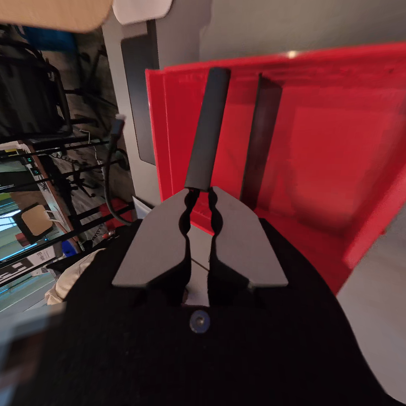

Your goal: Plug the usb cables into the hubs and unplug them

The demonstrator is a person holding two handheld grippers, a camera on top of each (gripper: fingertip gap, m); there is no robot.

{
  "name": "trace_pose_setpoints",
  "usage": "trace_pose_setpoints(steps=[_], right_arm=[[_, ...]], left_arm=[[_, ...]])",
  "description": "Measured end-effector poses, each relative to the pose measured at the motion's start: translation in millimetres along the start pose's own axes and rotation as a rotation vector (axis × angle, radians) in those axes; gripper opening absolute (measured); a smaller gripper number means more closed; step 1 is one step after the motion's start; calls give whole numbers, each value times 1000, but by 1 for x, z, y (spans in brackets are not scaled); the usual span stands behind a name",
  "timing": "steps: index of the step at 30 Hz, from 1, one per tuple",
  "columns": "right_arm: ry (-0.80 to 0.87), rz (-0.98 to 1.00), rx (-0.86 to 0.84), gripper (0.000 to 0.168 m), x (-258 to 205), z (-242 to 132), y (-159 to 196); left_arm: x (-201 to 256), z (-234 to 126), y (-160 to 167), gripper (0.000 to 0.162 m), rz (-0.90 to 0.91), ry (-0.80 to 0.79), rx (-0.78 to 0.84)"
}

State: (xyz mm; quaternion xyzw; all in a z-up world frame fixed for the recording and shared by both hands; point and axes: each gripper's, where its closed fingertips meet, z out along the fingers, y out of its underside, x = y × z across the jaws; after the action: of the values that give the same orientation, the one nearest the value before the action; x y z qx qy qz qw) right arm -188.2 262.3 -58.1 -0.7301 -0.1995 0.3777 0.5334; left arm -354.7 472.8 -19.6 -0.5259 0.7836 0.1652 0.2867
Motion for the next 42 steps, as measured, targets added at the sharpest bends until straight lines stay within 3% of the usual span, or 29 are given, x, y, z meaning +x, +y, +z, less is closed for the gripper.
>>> trace_pose_setpoints(steps=[5,8,11,13,15,19,23,28,30,34,37,42], right_arm=[[346,-502,-35,50,40,38,-41],[484,-827,-3,56,30,73,-71],[620,-1030,0,58,26,104,-75],[808,-1161,17,41,36,102,-83],[886,-1226,23,9,39,94,-81],[841,-1141,-34,8,48,75,-65],[776,-1078,-130,8,64,49,-48],[626,-881,-78,7,72,12,-34],[537,-808,-29,7,66,4,-28],[423,-676,125,7,46,-15,-35],[265,-540,272,7,18,-29,-43],[-64,-288,361,7,-23,-37,-48]], left_arm=[[10,-48,-42,13,-22,31,129],[16,-64,-64,13,1,48,157],[26,-76,-90,13,0,79,217],[35,-82,-106,13,-22,111,267],[40,-84,-118,14,-59,114,303],[49,-79,-138,14,-161,109,392],[51,-89,-165,29,-395,123,586],[84,-84,-204,34,-876,443,868],[91,-65,-216,42,-1015,546,914],[104,-53,-244,56,-1200,917,1057],[106,-58,-250,56,-1180,1028,1199],[113,-95,-268,55,-932,1049,1452]])
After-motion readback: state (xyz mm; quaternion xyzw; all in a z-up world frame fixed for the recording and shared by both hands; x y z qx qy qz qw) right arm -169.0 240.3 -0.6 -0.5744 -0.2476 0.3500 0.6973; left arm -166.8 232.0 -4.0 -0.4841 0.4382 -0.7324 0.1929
